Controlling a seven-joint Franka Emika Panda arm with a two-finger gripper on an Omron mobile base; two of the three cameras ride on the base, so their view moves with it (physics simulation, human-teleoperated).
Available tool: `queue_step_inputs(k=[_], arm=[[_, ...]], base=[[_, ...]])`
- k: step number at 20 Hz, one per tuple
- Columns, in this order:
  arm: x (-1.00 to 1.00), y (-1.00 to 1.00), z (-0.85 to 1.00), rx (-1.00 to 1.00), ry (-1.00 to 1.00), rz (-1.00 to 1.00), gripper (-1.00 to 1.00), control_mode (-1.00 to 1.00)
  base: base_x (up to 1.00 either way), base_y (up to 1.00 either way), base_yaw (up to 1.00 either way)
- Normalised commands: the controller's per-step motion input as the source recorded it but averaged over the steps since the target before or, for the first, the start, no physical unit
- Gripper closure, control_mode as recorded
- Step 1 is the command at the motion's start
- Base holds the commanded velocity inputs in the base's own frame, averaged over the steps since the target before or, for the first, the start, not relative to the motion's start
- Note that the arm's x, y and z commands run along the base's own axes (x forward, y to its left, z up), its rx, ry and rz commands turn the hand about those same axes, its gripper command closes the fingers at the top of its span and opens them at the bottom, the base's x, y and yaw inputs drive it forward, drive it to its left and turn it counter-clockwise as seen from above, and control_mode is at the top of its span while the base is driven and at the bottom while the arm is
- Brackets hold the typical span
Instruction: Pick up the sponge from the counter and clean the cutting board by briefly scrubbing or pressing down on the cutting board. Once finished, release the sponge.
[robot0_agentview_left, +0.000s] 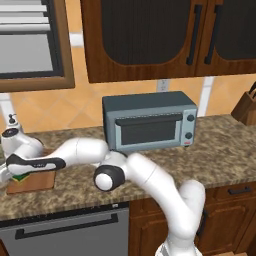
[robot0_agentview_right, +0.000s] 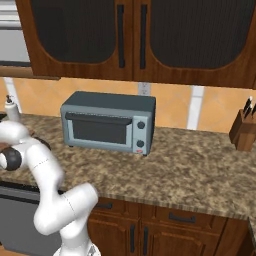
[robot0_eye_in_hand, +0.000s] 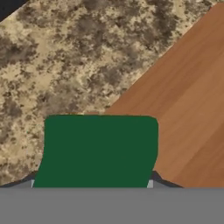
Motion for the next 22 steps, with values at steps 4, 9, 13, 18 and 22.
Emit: queue_step_inputs(k=[4, 9, 13, 18, 22], arm=[[1.00, 0.00, -0.10, -0.15, 0.02, -0.03, 1.00, -1.00], [1.00, 0.00, -0.17, -0.10, 0.01, -0.02, 1.00, -1.00], [0.97, 0.07, -0.21, -0.18, 0.00, -0.05, 1.00, -1.00], [0.76, 0.02, -0.17, -0.24, 0.02, -0.03, 1.00, -1.00], [0.73, 0.00, -0.02, -0.26, 0.08, -0.08, 1.00, -1.00]], base=[[0.00, 0.00, 0.00], [0.00, 0.00, 0.00], [0.00, 0.00, 0.00], [0.00, 0.00, 0.00], [0.00, 0.00, 0.00]])
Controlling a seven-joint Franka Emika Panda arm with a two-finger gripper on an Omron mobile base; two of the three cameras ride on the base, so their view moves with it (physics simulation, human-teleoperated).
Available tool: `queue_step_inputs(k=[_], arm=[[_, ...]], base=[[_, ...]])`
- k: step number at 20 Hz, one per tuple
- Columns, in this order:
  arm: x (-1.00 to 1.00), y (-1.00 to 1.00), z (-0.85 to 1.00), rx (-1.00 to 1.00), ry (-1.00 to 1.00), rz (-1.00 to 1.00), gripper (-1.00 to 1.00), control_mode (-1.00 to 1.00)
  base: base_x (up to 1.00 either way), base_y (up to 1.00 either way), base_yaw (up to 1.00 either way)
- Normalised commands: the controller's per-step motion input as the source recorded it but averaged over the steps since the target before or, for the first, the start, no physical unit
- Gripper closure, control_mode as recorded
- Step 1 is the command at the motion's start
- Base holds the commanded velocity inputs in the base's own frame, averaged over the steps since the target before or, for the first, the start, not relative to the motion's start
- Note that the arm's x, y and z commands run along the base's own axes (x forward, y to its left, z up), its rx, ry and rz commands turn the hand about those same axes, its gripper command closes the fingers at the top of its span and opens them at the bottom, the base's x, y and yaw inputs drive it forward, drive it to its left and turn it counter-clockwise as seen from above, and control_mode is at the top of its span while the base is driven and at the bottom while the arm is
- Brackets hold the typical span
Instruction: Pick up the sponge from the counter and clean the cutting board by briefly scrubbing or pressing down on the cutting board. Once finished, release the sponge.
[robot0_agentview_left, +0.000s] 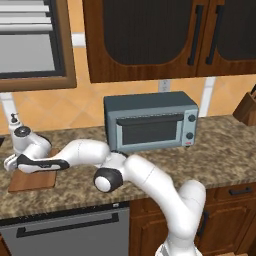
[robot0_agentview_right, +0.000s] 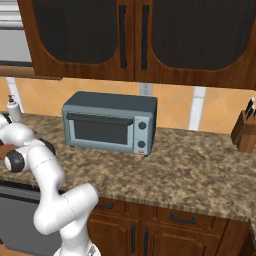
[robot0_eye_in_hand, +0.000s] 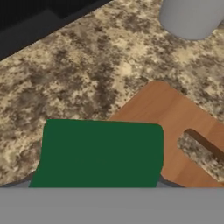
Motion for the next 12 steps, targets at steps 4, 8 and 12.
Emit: queue_step_inputs(k=[4, 8, 12], arm=[[0.69, -0.05, 0.00, -0.13, 0.15, -0.03, 1.00, -1.00], [0.26, -0.35, 0.00, -0.06, 0.10, 0.00, 1.00, -1.00], [0.00, -0.37, -0.06, -0.10, 0.06, 0.00, 1.00, -1.00]], base=[[0.00, 0.00, 0.00], [0.00, 0.00, 0.00], [0.00, 0.00, 0.00]])
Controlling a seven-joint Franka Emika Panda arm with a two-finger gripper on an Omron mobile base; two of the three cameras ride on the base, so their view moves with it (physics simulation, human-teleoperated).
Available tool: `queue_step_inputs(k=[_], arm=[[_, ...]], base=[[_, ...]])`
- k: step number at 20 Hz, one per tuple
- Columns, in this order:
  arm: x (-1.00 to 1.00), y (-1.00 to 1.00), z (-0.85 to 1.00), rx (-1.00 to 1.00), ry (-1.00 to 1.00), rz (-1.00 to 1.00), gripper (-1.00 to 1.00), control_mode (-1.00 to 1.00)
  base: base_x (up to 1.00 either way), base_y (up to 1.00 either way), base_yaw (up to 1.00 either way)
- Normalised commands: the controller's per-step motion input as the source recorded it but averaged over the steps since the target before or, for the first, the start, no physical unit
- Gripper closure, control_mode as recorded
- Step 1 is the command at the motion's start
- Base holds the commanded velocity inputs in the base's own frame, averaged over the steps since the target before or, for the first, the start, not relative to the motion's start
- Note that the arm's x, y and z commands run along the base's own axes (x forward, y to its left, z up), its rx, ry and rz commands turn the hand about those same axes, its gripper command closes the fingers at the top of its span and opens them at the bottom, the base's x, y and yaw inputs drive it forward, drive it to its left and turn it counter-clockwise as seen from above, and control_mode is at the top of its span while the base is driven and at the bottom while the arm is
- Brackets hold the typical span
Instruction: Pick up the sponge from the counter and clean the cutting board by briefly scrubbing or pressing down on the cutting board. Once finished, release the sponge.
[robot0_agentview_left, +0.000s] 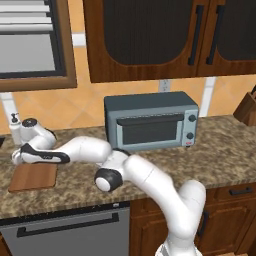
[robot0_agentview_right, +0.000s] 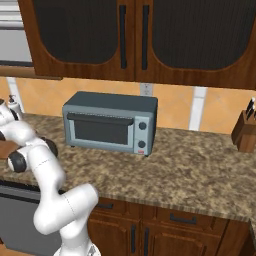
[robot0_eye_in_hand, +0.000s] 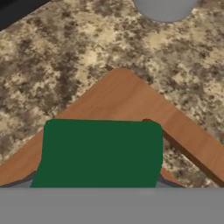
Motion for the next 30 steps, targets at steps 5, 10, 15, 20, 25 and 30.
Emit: queue_step_inputs(k=[5, 10, 15, 20, 25, 30], arm=[[-0.12, -0.05, -0.27, -0.23, 0.05, 0.03, 1.00, -1.00], [-0.78, 0.01, -0.25, -0.04, 0.00, 0.04, 1.00, -1.00], [-1.00, 0.00, -0.04, 0.00, -0.05, 0.03, 1.00, -1.00], [-1.00, -0.07, -0.43, 0.00, -0.04, 0.00, 1.00, -1.00], [-0.71, -0.48, -0.53, 0.03, -0.07, 0.00, 1.00, -1.00], [0.27, -0.67, -0.14, 0.10, 0.00, -0.13, 1.00, -1.00]], base=[[0.00, 0.00, 0.00], [0.00, 0.00, 0.00], [0.00, 0.00, 0.00], [0.00, 0.00, 0.00], [0.00, 0.00, 0.00], [0.00, 0.00, 0.00]])
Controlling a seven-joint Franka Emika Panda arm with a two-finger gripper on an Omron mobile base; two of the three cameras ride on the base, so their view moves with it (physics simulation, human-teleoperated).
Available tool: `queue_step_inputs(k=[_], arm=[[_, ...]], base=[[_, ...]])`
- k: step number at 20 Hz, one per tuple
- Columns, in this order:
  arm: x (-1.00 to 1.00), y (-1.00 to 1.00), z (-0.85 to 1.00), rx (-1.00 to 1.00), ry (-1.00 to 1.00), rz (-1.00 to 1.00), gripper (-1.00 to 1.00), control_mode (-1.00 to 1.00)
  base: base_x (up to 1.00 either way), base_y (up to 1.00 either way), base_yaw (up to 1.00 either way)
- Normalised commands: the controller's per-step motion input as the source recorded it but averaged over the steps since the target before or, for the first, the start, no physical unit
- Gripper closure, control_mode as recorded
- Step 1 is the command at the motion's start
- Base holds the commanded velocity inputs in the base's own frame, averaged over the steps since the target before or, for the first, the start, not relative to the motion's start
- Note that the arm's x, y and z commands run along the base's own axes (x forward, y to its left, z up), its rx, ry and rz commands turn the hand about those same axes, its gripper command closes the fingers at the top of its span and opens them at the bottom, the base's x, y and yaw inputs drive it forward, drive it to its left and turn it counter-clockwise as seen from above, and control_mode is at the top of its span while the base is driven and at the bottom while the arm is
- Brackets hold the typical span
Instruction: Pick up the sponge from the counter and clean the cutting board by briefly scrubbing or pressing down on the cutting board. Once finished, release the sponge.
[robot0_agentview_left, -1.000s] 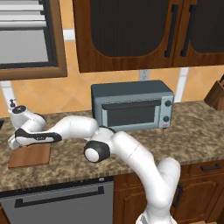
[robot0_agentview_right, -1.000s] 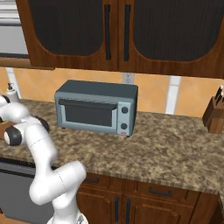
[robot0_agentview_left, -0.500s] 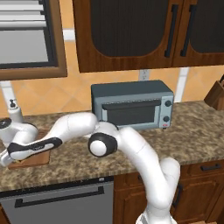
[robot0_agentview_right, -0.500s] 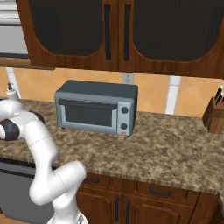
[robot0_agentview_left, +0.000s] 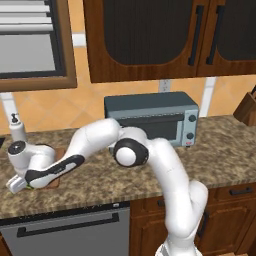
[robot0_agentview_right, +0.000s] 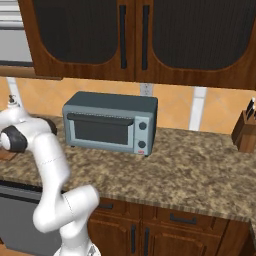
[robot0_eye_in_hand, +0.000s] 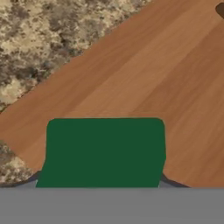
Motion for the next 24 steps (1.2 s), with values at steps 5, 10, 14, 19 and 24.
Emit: queue_step_inputs(k=[5, 10, 14, 19, 24], arm=[[0.49, -0.35, -0.03, 0.06, 0.00, -0.18, 1.00, -1.00], [0.61, 0.00, 0.00, 0.07, 0.00, -0.13, 1.00, -1.00], [0.50, 0.00, 0.00, 0.04, 0.05, -0.01, 1.00, -1.00], [0.37, 0.00, 0.00, 0.01, 0.05, 0.00, 1.00, -1.00], [0.54, 0.00, 0.00, -0.05, 0.01, 0.00, 1.00, -1.00]], base=[[0.00, 0.00, 0.00], [0.00, 0.00, 0.00], [0.00, 0.00, 0.00], [0.00, 0.00, 0.00], [0.00, 0.00, 0.00]])
